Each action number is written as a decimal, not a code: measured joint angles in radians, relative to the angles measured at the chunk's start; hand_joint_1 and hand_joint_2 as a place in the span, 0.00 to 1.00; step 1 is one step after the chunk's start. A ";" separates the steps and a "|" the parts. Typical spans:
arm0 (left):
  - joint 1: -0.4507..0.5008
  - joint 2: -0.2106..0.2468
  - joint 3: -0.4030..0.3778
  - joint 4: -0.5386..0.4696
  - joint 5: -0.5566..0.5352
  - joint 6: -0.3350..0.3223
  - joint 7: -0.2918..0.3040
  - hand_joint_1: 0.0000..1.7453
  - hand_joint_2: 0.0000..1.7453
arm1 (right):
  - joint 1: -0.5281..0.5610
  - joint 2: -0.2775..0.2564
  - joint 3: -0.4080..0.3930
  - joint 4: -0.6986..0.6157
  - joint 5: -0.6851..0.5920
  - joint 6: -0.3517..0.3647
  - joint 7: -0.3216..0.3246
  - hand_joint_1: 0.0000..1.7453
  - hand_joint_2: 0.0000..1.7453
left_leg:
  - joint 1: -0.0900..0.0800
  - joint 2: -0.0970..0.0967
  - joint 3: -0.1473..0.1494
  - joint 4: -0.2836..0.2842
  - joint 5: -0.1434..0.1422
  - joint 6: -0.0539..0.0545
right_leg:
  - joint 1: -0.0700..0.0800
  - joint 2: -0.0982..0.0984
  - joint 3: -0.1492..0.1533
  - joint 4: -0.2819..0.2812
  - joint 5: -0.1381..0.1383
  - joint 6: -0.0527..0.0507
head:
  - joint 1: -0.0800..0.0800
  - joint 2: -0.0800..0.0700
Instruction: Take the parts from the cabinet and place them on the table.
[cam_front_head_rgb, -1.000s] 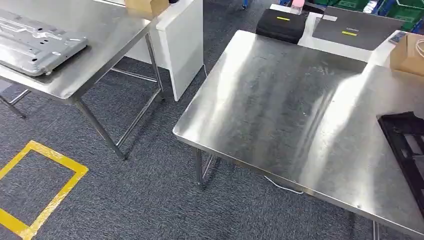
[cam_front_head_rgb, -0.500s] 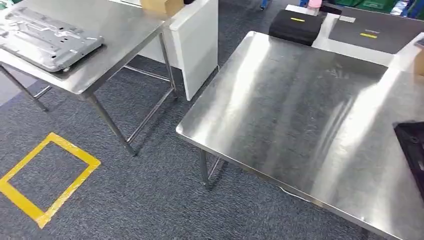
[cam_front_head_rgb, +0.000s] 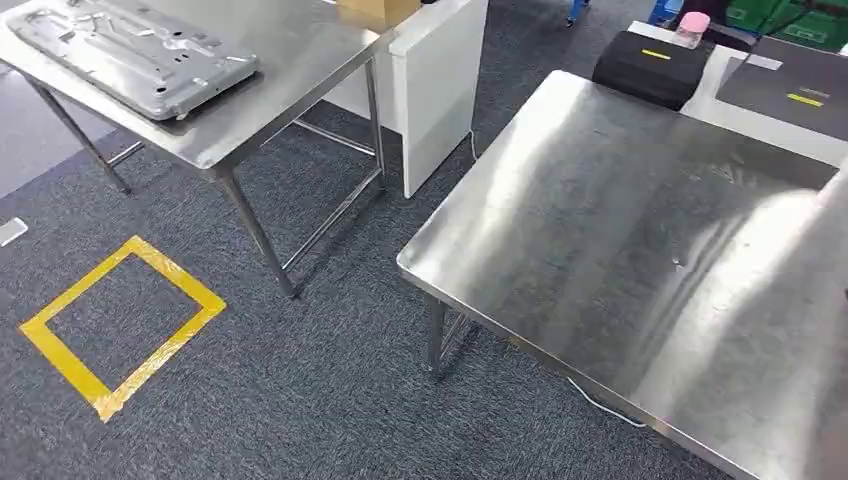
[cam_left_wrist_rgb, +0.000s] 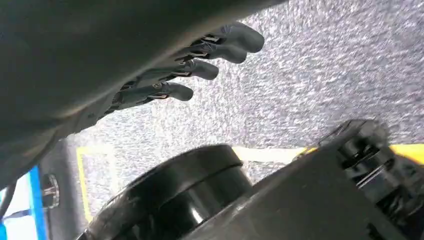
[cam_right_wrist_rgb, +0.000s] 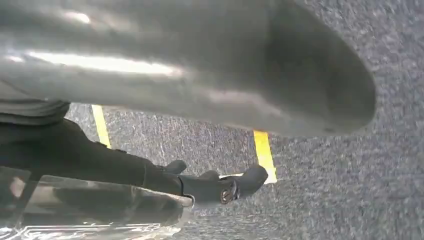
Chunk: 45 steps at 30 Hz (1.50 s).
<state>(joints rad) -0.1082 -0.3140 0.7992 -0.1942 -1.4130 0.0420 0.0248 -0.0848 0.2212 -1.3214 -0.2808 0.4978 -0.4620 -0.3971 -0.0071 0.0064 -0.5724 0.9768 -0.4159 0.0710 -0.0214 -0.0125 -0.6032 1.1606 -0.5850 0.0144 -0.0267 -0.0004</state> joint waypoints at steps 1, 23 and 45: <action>0.001 0.000 -0.002 0.000 -0.005 0.000 0.000 0.00 0.00 | 0.001 -0.001 0.000 0.000 0.000 0.000 -0.001 0.00 0.00 | -0.002 -0.006 -0.001 0.000 -0.001 0.002 | -0.001 0.003 -0.049 0.085 -0.025 0.000 | 0.000 0.000; 0.003 0.004 -0.063 0.000 -0.057 0.044 0.017 0.00 0.00 | -0.001 0.009 -0.002 0.000 -0.030 0.022 -0.036 0.00 0.00 | 0.012 -0.003 -0.005 0.037 -0.025 -0.051 | 0.002 0.006 0.081 -0.195 0.114 -0.009 | -0.007 0.000; 0.000 0.013 -0.077 0.000 -0.050 0.037 0.005 0.00 0.00 | -0.003 0.007 -0.008 0.000 -0.078 0.117 -0.074 0.00 0.00 | 0.001 -0.020 0.005 0.031 -0.033 -0.043 | -0.012 0.013 0.072 -0.198 0.124 -0.004 | 0.003 0.000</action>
<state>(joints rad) -0.1086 -0.3010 0.7221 -0.1946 -1.4629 0.0794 0.0294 -0.0879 0.2285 -1.3291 -0.2808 0.4200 -0.3452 -0.4715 -0.0058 -0.0134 -0.5675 1.0076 -0.4493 0.0283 -0.0337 0.0007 -0.5316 0.9630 -0.4614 0.0105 -0.0237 -0.0004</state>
